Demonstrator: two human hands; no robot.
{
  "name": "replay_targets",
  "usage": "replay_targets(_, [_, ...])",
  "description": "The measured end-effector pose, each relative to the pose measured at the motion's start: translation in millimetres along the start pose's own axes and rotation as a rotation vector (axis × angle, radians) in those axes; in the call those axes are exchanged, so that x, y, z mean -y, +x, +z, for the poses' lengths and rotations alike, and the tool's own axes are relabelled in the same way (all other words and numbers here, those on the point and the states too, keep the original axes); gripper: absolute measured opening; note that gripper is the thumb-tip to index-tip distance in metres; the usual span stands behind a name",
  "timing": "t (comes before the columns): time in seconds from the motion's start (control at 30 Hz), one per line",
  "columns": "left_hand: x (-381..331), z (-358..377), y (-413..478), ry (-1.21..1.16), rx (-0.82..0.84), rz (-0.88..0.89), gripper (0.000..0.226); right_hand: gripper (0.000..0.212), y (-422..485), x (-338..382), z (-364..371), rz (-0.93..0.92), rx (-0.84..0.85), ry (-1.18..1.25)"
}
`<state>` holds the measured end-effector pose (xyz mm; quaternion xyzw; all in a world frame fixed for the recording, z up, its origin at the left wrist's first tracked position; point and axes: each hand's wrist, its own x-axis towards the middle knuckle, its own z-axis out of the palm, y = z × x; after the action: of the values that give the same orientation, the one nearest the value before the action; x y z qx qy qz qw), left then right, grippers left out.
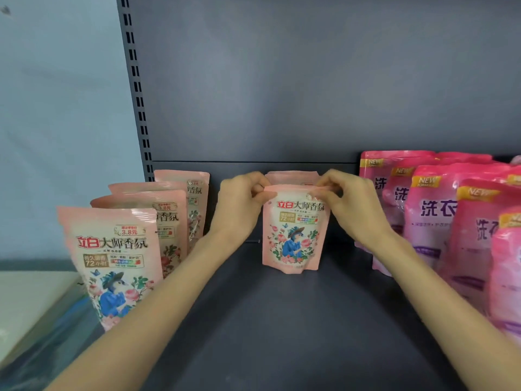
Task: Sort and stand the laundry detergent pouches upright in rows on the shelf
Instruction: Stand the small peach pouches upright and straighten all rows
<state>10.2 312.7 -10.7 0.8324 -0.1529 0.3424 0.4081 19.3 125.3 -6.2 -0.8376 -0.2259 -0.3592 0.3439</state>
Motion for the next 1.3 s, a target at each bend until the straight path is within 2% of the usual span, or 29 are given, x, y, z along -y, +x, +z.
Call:
replay_targets(0.07, [7.3,9.6,-3.2,-0.115,-0.039,-0.03,0.004,0.005,-4.2,-6.5,7.6,0.039,-0.061,0.08])
replay_targets(0.17, [19.4,19.1,-13.1,-0.221,-0.047,-0.093,0.009,0.026,-12.6,-16.1,15.6,0.187,-0.114,0.344])
replay_targets(0.23, [28.4,24.7,-19.9,-0.251,-0.006,-0.149,0.011,0.032,-21.0,-22.2,22.0,0.312,-0.125,0.487])
replay_targets(0.33, [39.4,30.7,-27.6,-0.31,0.07,-0.257,0.014,0.02,-36.2,-29.4,32.8,0.475,-0.073,0.624])
replay_targets(0.43, [46.4,31.5,-31.3,-0.362,0.103,-0.323,0.013,0.007,-45.6,-34.2,38.0,0.557,0.008,0.696])
replay_targets(0.63, [55.5,32.9,-42.0,-0.253,0.268,-0.369,0.008,0.015,-50.0,-46.0,39.9,0.619,0.148,0.623])
replay_targets(0.9, [48.0,44.1,-46.4,-0.275,0.195,-0.387,0.009,0.015,-49.8,-48.6,35.9,0.631,0.077,0.645])
replay_targets(1.17, [47.6,43.9,-50.2,-0.273,0.178,-0.375,0.011,0.014,-51.7,-51.6,37.1,0.644,0.1,0.673])
replay_targets(1.23, [46.8,41.9,-50.6,-0.23,0.2,-0.358,0.012,0.011,-51.4,-52.3,36.8,0.614,0.119,0.603])
replay_targets(1.3, [44.6,39.7,-49.1,-0.094,0.245,-0.289,0.017,0.005,-49.7,-52.0,33.5,0.53,0.194,0.429])
